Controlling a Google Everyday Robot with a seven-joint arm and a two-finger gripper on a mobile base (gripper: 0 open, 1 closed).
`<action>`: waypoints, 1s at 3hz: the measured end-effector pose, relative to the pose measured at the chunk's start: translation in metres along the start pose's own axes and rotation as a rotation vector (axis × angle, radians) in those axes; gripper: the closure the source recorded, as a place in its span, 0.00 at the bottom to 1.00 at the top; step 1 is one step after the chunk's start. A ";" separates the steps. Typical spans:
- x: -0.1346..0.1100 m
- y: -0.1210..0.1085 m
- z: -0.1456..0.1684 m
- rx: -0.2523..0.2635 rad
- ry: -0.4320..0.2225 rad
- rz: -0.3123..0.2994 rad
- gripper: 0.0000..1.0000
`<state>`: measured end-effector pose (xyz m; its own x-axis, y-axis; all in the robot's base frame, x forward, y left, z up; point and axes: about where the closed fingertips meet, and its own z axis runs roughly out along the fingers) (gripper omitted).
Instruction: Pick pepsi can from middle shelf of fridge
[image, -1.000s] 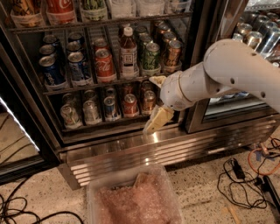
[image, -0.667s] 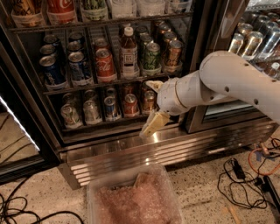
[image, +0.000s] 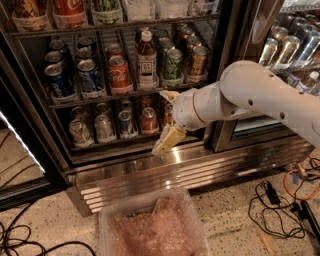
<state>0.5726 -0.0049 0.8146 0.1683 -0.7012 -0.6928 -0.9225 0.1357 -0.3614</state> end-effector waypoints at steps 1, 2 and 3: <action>-0.017 -0.011 0.022 0.023 -0.085 -0.012 0.00; -0.030 -0.017 0.044 0.029 -0.157 -0.010 0.00; -0.037 -0.018 0.068 0.030 -0.208 -0.004 0.00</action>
Offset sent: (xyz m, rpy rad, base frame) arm 0.0396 0.0727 -0.0039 0.2301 -0.0655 0.0593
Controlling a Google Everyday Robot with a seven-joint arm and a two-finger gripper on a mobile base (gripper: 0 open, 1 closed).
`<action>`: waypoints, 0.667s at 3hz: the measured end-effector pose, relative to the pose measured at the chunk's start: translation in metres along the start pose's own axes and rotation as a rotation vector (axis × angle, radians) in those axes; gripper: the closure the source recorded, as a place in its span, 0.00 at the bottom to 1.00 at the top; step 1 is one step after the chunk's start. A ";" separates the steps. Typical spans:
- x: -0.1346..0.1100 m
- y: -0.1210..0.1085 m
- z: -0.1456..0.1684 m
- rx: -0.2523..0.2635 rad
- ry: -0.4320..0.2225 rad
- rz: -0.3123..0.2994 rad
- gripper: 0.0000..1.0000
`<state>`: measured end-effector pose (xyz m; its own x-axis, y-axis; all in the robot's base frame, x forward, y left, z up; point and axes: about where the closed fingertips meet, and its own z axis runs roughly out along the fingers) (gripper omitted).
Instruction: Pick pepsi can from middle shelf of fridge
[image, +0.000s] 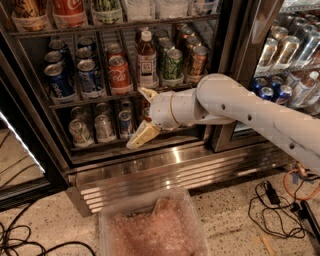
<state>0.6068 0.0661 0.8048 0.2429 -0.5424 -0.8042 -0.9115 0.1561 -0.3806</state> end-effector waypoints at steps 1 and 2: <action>0.000 0.001 0.001 -0.003 0.000 0.000 0.00; -0.001 -0.002 0.024 -0.001 -0.056 -0.001 0.00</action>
Offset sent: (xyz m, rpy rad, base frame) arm 0.0249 0.0449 -0.0206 0.1322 -0.0290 0.0473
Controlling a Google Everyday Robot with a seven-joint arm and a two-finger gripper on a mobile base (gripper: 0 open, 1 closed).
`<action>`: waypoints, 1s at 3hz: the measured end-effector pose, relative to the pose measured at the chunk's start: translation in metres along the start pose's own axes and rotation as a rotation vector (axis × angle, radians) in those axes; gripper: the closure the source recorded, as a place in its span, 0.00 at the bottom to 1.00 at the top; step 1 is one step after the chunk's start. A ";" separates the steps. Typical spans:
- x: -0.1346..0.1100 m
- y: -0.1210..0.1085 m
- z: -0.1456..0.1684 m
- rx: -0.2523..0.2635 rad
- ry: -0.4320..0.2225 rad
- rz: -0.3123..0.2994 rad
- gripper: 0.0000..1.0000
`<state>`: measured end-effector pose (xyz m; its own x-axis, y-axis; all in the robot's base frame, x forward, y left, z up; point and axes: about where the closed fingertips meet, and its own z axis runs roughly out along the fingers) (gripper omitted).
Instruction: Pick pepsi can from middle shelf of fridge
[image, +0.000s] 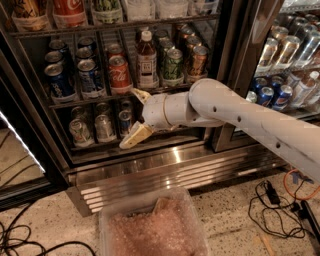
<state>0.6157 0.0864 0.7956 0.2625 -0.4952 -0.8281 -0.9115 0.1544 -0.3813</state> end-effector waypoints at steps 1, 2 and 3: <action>-0.007 0.002 0.024 -0.013 -0.056 -0.008 0.00; -0.017 0.009 0.039 -0.038 -0.106 -0.023 0.00; -0.038 0.016 0.041 -0.027 -0.142 -0.022 0.00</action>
Offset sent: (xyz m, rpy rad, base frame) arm -0.0045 0.0609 -0.0052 0.1194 -0.0288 0.1278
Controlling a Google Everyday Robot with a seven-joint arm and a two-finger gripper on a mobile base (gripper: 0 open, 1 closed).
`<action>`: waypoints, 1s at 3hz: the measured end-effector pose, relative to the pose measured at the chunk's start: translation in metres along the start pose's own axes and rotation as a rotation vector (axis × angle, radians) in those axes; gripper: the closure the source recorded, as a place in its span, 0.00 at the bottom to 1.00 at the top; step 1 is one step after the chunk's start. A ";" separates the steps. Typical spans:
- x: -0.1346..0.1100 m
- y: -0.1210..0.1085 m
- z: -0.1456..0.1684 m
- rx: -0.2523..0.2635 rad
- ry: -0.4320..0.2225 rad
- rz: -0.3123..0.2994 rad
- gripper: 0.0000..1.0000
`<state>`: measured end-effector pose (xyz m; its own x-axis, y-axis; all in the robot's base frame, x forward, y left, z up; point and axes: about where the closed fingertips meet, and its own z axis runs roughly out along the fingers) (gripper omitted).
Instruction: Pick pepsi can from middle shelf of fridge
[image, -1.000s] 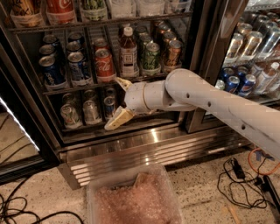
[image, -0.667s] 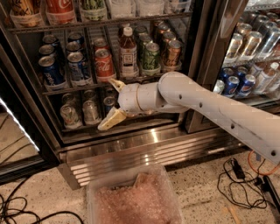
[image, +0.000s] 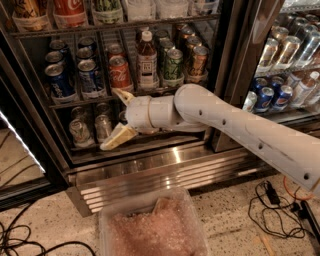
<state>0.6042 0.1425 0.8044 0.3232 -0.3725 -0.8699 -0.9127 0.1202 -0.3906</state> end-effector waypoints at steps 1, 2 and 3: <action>-0.012 0.002 0.007 0.029 -0.020 0.045 0.00; -0.012 0.002 0.007 0.029 -0.020 0.045 0.00; -0.010 -0.003 0.010 0.068 -0.042 0.063 0.00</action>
Offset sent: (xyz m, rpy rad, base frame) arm -0.0035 0.0099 0.0064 0.0340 0.0255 -0.0253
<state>0.6062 0.1550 0.8109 0.2774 -0.3237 -0.9046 -0.9128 0.2049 -0.3533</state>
